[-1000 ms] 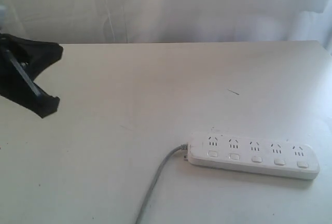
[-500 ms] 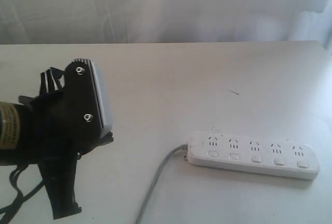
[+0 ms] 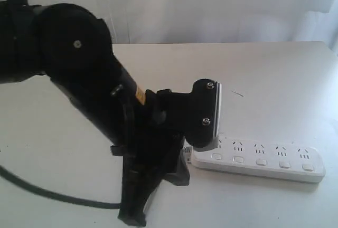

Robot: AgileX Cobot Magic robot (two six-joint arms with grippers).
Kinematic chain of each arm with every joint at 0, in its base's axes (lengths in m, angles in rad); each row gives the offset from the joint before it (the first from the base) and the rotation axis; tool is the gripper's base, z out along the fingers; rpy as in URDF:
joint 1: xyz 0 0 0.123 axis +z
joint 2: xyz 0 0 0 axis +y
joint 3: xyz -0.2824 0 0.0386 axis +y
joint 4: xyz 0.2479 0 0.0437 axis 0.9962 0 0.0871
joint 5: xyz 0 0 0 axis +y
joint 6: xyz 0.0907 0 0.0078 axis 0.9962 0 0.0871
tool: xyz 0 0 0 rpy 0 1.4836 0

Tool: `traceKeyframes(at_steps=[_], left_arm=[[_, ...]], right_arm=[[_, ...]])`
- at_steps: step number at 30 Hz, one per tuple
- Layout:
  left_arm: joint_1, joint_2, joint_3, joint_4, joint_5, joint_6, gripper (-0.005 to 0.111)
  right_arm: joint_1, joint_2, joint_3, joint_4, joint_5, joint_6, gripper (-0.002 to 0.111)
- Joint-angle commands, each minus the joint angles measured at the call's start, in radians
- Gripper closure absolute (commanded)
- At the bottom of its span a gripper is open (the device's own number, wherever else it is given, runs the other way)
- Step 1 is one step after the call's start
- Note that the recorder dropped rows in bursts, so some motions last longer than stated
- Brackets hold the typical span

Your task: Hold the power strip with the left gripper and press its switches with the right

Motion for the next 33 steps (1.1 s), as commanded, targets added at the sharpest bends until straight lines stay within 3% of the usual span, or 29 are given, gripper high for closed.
traceKeyframes(at_steps=[1, 6, 14, 19, 21, 23, 24, 27, 28, 33], left_arm=[[-0.004, 0.092, -0.091, -0.011, 0.022, 0.055, 0.107], [-0.004, 0.235, -0.147, 0.018, -0.019, 0.071, 0.107], [-0.004, 0.29, -0.149, 0.01, -0.317, 0.01, 0.107], [-0.004, 0.292, -0.149, -0.007, -0.348, -0.047, 0.102], [-0.004, 0.292, -0.149, -0.007, -0.348, -0.045, 0.088], [-0.004, 0.292, -0.149, -0.007, -0.346, -0.044, 0.065], [-0.004, 0.292, -0.149, -0.007, -0.339, -0.045, 0.045], [-0.004, 0.297, -0.149, -0.007, -0.319, -0.066, 0.005], [-0.004, 0.299, -0.149, -0.007, -0.31, -0.073, 0.001], [-0.004, 0.313, -0.149, 0.065, -0.269, -0.075, 0.004]], right_arm=[[-0.002, -0.005, 0.003, 0.0, -0.006, 0.001, 0.108], [-0.002, -0.005, 0.003, 0.0, -0.006, 0.001, 0.108], [-0.002, -0.005, 0.003, 0.0, -0.006, 0.001, 0.108], [-0.002, -0.005, 0.003, 0.0, -0.006, 0.001, 0.108], [-0.002, -0.005, 0.003, 0.0, -0.006, 0.001, 0.108], [-0.002, -0.005, 0.003, 0.0, -0.006, 0.001, 0.108], [-0.002, -0.005, 0.003, 0.0, -0.006, 0.001, 0.108], [-0.002, -0.005, 0.003, 0.0, -0.006, 0.001, 0.108], [-0.002, -0.005, 0.003, 0.0, -0.006, 0.001, 0.108], [-0.002, -0.005, 0.003, 0.0, -0.006, 0.001, 0.108]])
